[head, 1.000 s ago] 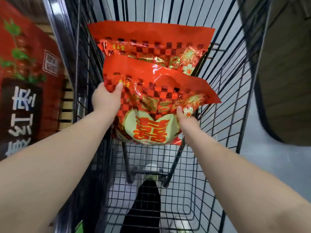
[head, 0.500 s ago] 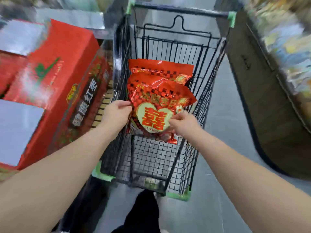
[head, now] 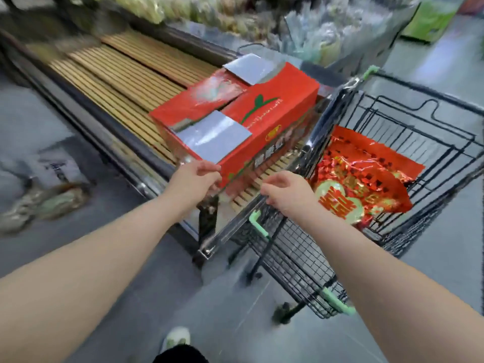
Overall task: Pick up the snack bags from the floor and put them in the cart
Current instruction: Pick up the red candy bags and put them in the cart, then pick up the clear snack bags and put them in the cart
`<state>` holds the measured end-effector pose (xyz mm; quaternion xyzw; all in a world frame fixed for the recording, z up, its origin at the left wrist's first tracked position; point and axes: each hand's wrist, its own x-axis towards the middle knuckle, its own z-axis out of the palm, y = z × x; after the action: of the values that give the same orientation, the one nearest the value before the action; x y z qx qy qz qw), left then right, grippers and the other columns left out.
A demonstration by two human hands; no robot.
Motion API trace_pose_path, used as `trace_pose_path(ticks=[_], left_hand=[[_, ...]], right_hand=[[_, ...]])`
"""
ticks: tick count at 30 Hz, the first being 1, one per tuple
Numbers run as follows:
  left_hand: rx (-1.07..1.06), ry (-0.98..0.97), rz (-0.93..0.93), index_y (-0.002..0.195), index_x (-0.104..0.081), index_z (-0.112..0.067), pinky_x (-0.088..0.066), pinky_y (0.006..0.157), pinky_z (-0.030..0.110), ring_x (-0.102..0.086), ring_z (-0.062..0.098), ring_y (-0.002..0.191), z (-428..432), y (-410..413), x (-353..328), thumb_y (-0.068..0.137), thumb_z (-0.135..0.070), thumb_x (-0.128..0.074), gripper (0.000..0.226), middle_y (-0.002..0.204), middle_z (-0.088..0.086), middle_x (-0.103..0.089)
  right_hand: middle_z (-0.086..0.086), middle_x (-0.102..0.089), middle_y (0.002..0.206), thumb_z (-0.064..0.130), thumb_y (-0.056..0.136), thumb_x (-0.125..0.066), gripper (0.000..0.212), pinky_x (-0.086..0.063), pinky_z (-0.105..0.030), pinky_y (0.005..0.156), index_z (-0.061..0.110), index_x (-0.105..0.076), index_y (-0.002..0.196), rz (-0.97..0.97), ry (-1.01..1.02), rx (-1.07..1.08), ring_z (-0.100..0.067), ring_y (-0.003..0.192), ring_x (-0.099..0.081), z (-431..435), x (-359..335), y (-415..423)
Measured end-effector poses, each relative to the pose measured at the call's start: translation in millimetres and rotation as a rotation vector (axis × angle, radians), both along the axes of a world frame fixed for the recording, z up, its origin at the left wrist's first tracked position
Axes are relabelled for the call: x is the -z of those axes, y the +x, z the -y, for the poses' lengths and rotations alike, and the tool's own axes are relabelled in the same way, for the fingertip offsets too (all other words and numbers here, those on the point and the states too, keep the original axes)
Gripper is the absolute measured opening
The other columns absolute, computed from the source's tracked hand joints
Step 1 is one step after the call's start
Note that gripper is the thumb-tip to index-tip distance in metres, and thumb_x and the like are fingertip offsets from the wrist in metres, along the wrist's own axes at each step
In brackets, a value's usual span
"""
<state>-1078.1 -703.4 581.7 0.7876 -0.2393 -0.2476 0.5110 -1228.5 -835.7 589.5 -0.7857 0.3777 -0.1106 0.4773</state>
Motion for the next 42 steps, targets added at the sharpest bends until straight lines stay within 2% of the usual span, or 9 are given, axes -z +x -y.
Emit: trace_pose_path(ticks=[5, 12, 16, 19, 24, 29, 33, 38, 42], left_hand=[[-0.202, -0.004, -0.016, 0.090, -0.066, -0.029, -0.054, 0.071, 0.038, -0.062, 0.014, 0.071, -123.6, 79.7, 2.3, 0.084, -0.022, -0.062, 0.010, 0.090, 0.004, -0.072], [-0.471, 0.047, -0.002, 0.093, -0.066, -0.020, -0.045, 0.065, 0.027, -0.059, 0.012, 0.064, -312.1, 207.1, 13.8, 0.084, -0.014, -0.062, 0.012, 0.082, 0.001, -0.067], [-0.588, 0.069, 0.027, 0.081, -0.063, -0.026, -0.045, 0.056, 0.020, -0.056, -0.002, 0.047, -409.5, 273.0, 23.4, 0.085, -0.008, -0.061, 0.018, 0.081, 0.004, -0.067], [-0.664, 0.080, 0.020, 0.077, -0.061, -0.029, -0.042, 0.051, 0.017, -0.055, -0.003, 0.044, -462.0, 313.7, 27.9, 0.085, -0.006, -0.061, 0.025, 0.078, 0.002, -0.066], [-0.734, 0.072, -0.002, 0.101, -0.065, -0.011, -0.043, 0.048, 0.011, -0.054, -0.006, 0.042, -502.7, 370.1, 37.2, 0.087, -0.004, -0.058, 0.017, 0.077, 0.000, -0.064], [-0.835, 0.058, -0.037, 0.109, -0.063, -0.001, -0.040, 0.043, 0.005, -0.053, 0.010, 0.059, -519.9, 447.7, 51.6, 0.089, -0.001, -0.057, 0.021, 0.090, 0.011, -0.064], [-0.884, 0.068, -0.056, 0.106, -0.063, -0.005, -0.040, 0.045, 0.006, -0.054, 0.011, 0.059, -521.3, 517.0, 58.3, 0.087, -0.004, -0.060, 0.020, 0.086, 0.006, -0.064], [-0.957, 0.068, -0.077, 0.104, -0.065, -0.009, -0.044, 0.061, 0.025, -0.057, 0.014, 0.065, -521.5, 629.7, 49.2, 0.086, -0.005, -0.058, 0.019, 0.081, 0.000, -0.065], [-0.987, 0.040, -0.086, 0.094, -0.063, -0.019, -0.046, 0.061, 0.025, -0.058, 0.015, 0.064, -531.5, 701.4, 49.6, 0.086, -0.008, -0.059, 0.014, 0.081, -0.002, -0.067]], right_hand=[[-0.007, -0.069, 0.086, 0.021, 0.082, -0.063, 0.012, -0.055, -0.041, 0.078, 0.015, -0.067, 0.093, 0.041, 0.011, -0.213, -0.021, 0.072, -0.065, -88.7, -2.7, 115.1], [-0.004, -0.068, 0.074, 0.019, 0.082, -0.065, 0.005, -0.055, -0.044, 0.065, 0.020, -0.063, 0.078, 0.046, 0.120, -0.431, -0.023, 0.062, -0.060, -247.7, 15.3, 289.4], [-0.005, -0.067, 0.082, 0.014, 0.086, -0.063, 0.008, -0.048, -0.033, 0.065, 0.012, -0.064, 0.093, 0.069, 0.150, -0.540, -0.018, 0.061, -0.059, -337.6, 25.2, 370.0], [0.000, -0.062, 0.073, 0.013, 0.086, -0.063, 0.012, -0.047, -0.028, 0.062, 0.008, -0.065, 0.097, 0.036, 0.139, -0.606, -0.011, 0.055, -0.056, -383.7, 30.9, 418.9], [-0.006, -0.066, 0.081, 0.014, 0.086, -0.062, 0.013, -0.048, -0.027, 0.062, 0.008, -0.065, 0.097, -0.023, 0.099, -0.649, -0.012, 0.056, -0.057, -410.5, 42.4, 488.7], [-0.007, -0.069, 0.085, 0.016, 0.084, -0.061, 0.017, -0.049, -0.031, 0.063, 0.010, -0.064, 0.099, -0.074, 0.088, -0.703, -0.016, 0.059, -0.058, -422.1, 66.9, 591.3], [-0.004, -0.068, 0.091, 0.019, 0.080, -0.062, 0.010, -0.052, -0.032, 0.065, 0.017, -0.064, 0.091, -0.090, 0.087, -0.725, -0.021, 0.071, -0.063, -421.7, 75.9, 676.3], [-0.004, -0.068, 0.091, 0.018, 0.083, -0.060, 0.009, -0.053, -0.034, 0.070, 0.018, -0.063, 0.091, -0.126, 0.045, -0.778, -0.024, 0.073, -0.066, -426.2, 65.7, 800.2], [0.003, -0.065, 0.086, 0.015, 0.084, -0.057, 0.012, -0.051, -0.029, 0.067, 0.017, -0.062, 0.094, -0.157, 0.002, -0.838, -0.023, 0.077, -0.067, -444.3, 61.9, 884.5]])
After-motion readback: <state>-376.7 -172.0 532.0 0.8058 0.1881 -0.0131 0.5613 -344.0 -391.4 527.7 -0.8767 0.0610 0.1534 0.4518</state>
